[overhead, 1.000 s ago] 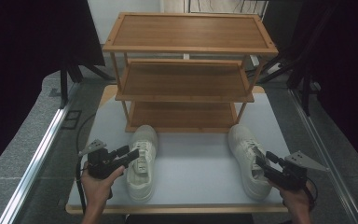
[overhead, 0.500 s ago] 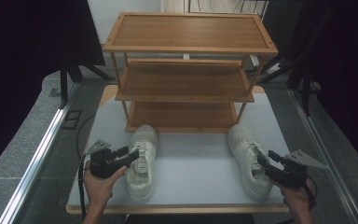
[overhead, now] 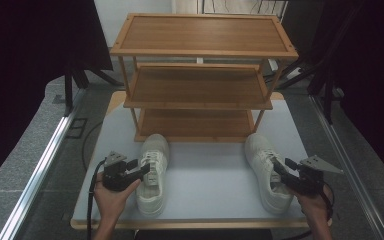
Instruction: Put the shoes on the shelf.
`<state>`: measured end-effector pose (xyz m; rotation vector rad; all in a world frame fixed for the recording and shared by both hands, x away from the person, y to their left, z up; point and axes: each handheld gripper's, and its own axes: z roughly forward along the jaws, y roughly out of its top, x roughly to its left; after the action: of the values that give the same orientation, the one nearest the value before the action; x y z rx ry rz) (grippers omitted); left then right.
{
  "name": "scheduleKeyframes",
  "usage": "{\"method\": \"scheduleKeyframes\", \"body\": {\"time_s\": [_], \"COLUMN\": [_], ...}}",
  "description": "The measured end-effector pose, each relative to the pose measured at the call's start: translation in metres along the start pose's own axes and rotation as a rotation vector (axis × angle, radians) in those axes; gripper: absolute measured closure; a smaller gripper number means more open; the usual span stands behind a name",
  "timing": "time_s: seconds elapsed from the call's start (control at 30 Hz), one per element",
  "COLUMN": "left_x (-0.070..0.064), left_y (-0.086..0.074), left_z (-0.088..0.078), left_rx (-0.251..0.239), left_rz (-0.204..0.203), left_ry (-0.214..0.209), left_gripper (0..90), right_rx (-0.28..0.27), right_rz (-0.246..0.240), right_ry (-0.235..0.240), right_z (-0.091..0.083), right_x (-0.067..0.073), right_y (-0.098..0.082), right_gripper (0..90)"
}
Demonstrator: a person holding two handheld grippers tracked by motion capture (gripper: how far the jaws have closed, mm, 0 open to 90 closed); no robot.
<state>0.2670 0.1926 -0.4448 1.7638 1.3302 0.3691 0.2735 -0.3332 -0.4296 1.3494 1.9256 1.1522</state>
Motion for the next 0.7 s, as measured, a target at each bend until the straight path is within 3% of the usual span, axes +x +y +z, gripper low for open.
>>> {"method": "scheduleKeyframes", "body": {"time_s": [0.17,0.23,0.4,0.6,0.7], "left_x": [-0.004,-0.005,-0.007,-0.006,-0.005], "left_y": [0.000,-0.001,-0.003,-0.003,-0.003], "left_z": [0.003,0.005,0.010,0.013,0.013], "left_rx": [0.000,0.011,0.048,0.038,0.037], "left_rz": [0.020,0.029,0.050,0.028,0.013], "left_ry": [0.031,0.048,0.095,0.097,0.081], "left_gripper": [45.2,45.5,46.7,47.8,52.7], "right_rx": [0.048,0.049,0.054,0.059,0.072], "right_rz": [-0.011,0.002,-0.003,0.010,0.008], "right_ry": [-0.033,-0.019,-0.041,-0.053,-0.053], "right_z": [0.012,0.015,0.021,0.027,0.029], "right_x": [-0.004,-0.005,-0.007,-0.011,-0.011], "right_y": [-0.005,-0.006,-0.004,-0.005,-0.004], "right_gripper": [51.2,51.5,52.6,54.4,58.3]}}
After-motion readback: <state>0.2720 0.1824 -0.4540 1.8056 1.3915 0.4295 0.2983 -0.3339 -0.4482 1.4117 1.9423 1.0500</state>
